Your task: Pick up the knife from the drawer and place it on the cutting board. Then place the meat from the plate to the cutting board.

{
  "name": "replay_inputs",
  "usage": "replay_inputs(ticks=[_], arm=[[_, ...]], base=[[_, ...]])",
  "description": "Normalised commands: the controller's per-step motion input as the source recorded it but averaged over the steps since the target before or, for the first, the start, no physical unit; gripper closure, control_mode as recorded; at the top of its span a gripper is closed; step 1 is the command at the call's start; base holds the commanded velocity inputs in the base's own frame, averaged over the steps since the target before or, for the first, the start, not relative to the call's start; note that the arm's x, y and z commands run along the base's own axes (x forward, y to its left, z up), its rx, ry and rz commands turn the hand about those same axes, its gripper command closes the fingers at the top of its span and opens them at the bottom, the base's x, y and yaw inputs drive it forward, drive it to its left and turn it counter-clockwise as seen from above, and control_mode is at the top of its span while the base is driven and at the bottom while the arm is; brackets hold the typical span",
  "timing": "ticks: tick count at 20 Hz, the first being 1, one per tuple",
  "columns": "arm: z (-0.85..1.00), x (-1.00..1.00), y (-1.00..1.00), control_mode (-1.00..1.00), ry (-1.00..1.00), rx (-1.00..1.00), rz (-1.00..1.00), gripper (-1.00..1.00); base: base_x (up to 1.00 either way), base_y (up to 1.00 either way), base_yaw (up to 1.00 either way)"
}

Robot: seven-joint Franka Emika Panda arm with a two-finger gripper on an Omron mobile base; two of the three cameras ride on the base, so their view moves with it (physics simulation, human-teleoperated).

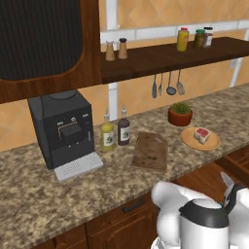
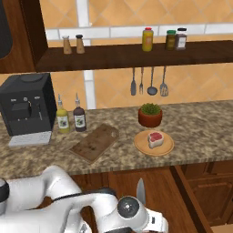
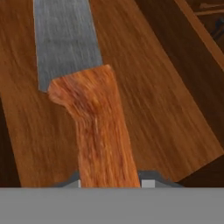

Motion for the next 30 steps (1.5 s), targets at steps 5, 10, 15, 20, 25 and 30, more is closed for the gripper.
replay_inputs(ticks=[5, 10, 15, 20, 25, 30], arm=[[1.00, 0.01, 0.22, -1.00, 0.00, 0.03, 0.04, 1.00], [0.75, 0.66, 0.55, -1.00, 0.04, 0.08, 0.12, 1.00], [0.39, 0.99, 0.41, -1.00, 0.00, 0.13, 0.18, 1.00], [0.19, 1.00, 0.19, -1.00, 0.00, 0.16, 0.19, 1.00], [0.00, 1.00, 0.07, -1.00, 0.00, 0.15, 0.18, 1.00], [-0.08, 1.00, 0.41, -1.00, 0.16, 0.04, 0.08, 1.00]], base=[[0.00, 0.00, 0.00], [0.00, 0.00, 0.00], [0.00, 0.00, 0.00], [0.00, 0.00, 0.00], [0.00, 0.00, 0.00], [0.00, 0.00, 0.00]])
